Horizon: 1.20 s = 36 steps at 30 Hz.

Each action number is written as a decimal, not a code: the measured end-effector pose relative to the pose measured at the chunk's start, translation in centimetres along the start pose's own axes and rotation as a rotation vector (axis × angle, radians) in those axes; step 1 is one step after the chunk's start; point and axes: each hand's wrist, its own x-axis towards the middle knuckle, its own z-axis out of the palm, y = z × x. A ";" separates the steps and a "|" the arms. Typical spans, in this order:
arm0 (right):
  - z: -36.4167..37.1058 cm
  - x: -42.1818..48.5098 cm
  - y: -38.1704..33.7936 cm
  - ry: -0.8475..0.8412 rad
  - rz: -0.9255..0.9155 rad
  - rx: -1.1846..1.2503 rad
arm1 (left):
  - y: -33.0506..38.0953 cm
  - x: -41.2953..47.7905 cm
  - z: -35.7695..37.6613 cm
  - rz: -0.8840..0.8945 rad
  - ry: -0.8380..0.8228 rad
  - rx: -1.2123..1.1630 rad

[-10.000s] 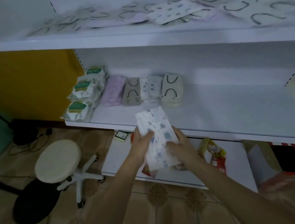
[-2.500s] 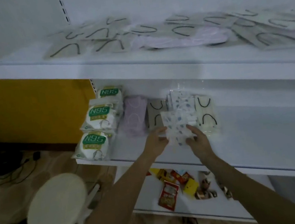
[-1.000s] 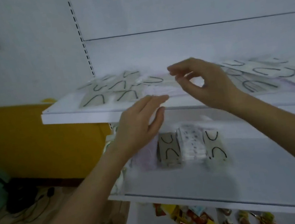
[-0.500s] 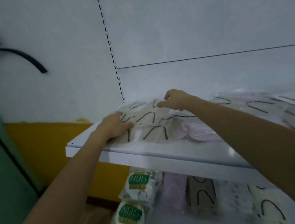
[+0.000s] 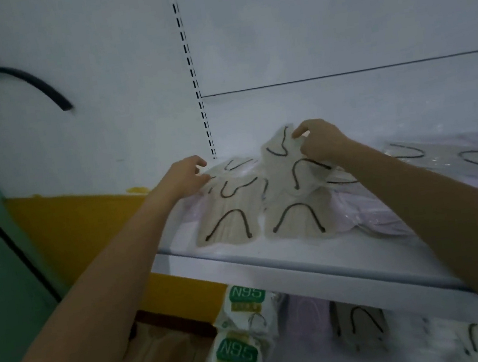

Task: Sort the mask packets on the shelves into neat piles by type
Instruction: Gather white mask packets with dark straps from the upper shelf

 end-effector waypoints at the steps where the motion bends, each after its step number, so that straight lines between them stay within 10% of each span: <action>1: -0.4 0.1 0.0 0.041 0.009 0.038 | -0.3 0.9 -0.2 0.001 -0.023 0.027; 14: -0.3 0.4 -6.3 0.137 0.183 0.293 | -0.7 8.2 2.1 -0.032 -0.162 0.050; 24: 3.0 -0.8 -3.9 0.300 0.233 0.538 | -1.5 7.4 1.9 0.123 0.105 -0.133; 36: 3.4 -1.2 -5.3 0.247 0.106 1.058 | 1.2 5.5 -0.8 0.306 0.274 -1.059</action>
